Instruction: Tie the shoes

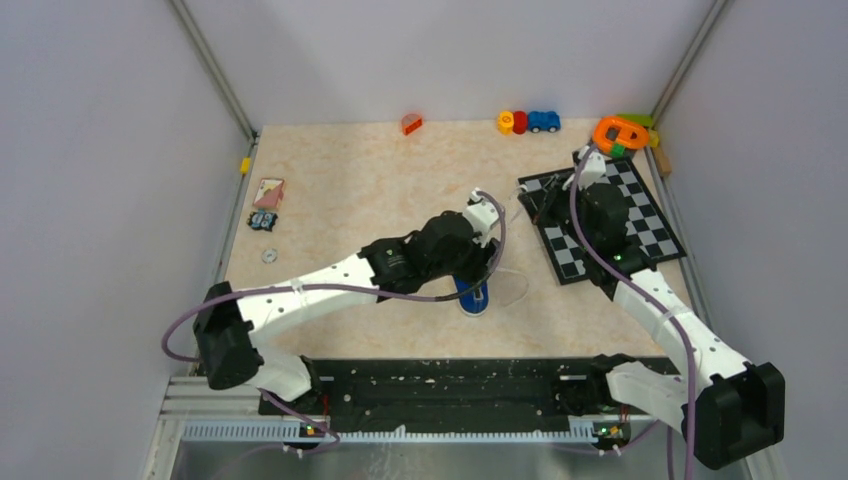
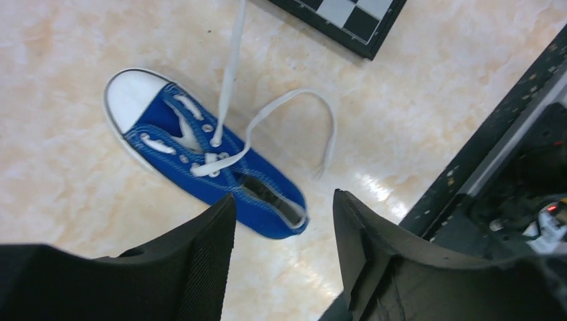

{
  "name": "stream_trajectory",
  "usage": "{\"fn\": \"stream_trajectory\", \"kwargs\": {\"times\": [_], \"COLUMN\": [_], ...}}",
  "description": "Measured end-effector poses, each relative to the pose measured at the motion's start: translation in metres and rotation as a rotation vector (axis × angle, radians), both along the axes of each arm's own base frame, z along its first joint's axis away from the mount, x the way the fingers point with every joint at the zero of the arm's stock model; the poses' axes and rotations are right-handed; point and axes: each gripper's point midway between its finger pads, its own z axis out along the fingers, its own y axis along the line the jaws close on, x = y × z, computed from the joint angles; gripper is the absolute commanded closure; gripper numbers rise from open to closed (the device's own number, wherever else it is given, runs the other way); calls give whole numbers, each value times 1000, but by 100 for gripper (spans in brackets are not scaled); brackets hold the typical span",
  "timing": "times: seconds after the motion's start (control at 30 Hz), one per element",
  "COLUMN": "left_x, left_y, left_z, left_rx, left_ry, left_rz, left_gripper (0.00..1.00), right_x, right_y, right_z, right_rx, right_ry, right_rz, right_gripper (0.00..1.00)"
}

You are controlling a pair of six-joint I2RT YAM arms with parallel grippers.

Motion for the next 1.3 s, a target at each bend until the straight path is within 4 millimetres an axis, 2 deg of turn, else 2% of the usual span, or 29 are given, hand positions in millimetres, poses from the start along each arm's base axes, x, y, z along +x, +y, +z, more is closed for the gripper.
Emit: {"fn": "stream_trajectory", "kwargs": {"times": [0.03,0.07,0.1,0.17,0.27,0.33,0.37,0.4,0.43,0.53,0.67,0.7,0.73,0.77,0.9,0.97,1.07,1.3], "left_x": [0,0,2,10,29,37,41,42,43,45,48,50,51,51,41,37,36,38], "left_y": [8,16,20,26,40,46,48,49,48,43,43,43,42,41,38,38,36,37], "left_z": [1,0,-2,-9,-31,-46,-52,-56,-61,-68,-71,-71,-71,-72,-79,-84,-94,-114], "left_rx": [20,48,62,95,160,194,206,213,219,203,190,192,194,204,255,264,282,315], "left_ry": [-35,-70,-83,-125,-171,-194,-207,-215,-223,-223,-227,-233,-241,-251,-286,-287,-274,-248], "left_rz": [-13,-29,-33,-49,-69,-94,-111,-128,-159,-248,-372,-404,-440,-491,-746,-817,-881,-911], "left_gripper": [50,62,68,71,67,61,39,31,31,36,45,49,60,63,63,61,59,60], "right_x": [0,0,0,-2,-5,-9,-12,-14,-17,-23,-25,-26,-26,-26,-26,-26,-27,-28], "right_y": [0,0,0,0,0,0,-1,-1,-2,-5,-5,-5,-5,-5,-5,-5,-4,-1], "right_z": [0,0,-1,-1,-3,-6,-8,-11,-16,-26,-30,-31,-31,-31,-31,-31,-30,-28], "right_rx": [-4,-9,-15,-31,-59,-78,-85,-91,-99,-114,-122,-123,-125,-126,-128,-129,-127,-121], "right_ry": [-2,-5,-6,-11,-23,-30,-33,-33,-32,-21,-14,-13,-12,-13,-16,-16,-19,-26], "right_rz": [3,5,9,19,42,57,62,66,70,76,80,80,81,81,85,89,93,109], "right_gripper": [100,100,100,100,100,100,100,100,100,100,100,100,100,100,100,100,100,100]}}
